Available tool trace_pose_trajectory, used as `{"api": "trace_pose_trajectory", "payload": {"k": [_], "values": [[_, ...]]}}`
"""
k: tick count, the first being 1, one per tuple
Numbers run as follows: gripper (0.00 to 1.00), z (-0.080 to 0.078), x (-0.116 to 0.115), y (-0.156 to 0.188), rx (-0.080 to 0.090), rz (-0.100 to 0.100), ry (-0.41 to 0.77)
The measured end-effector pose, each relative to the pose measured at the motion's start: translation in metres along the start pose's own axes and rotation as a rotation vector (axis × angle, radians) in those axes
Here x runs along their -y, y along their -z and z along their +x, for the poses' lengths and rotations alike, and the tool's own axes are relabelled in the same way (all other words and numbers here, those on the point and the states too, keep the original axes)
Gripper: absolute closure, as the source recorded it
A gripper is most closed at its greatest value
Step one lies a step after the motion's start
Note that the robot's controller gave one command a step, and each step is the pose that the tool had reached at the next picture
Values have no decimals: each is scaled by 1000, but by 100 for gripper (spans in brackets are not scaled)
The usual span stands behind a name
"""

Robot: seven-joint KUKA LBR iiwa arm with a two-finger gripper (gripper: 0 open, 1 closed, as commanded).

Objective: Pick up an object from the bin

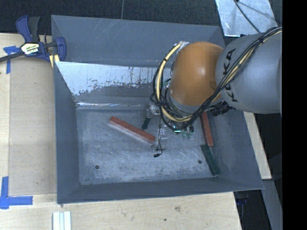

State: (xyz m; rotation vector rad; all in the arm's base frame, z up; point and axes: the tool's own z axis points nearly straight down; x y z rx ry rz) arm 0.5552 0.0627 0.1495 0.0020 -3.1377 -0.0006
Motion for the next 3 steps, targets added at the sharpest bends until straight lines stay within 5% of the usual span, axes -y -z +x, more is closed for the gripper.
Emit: {"api": "trace_pose_trajectory", "payload": {"k": [1, 2, 3], "values": [[0, -32, -29, -82, 2, 0, 114], [100, -33, -28, -79, 6, -1, 111], [100, -14, 11, -25, 8, 1, 337]]}}
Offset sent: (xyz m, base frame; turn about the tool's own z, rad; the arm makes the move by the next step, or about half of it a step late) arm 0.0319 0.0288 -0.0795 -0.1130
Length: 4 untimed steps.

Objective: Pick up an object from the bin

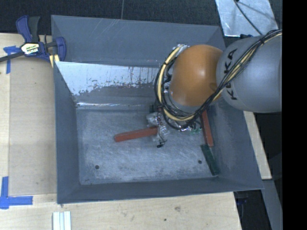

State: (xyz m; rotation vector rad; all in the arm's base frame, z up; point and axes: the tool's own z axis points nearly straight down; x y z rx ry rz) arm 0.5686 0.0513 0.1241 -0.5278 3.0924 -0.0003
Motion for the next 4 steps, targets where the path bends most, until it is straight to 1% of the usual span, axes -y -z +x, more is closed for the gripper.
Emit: {"api": "trace_pose_trajectory", "payload": {"k": [1, 2, 3, 4], "values": [[0, 0, 0, 0, 0, 0, -1], [0, 8, -64, -55, -6, -4, 189], [100, 7, -62, -53, -3, -3, 184], [100, 1, -47, 120, 6, 1, 140]]}}
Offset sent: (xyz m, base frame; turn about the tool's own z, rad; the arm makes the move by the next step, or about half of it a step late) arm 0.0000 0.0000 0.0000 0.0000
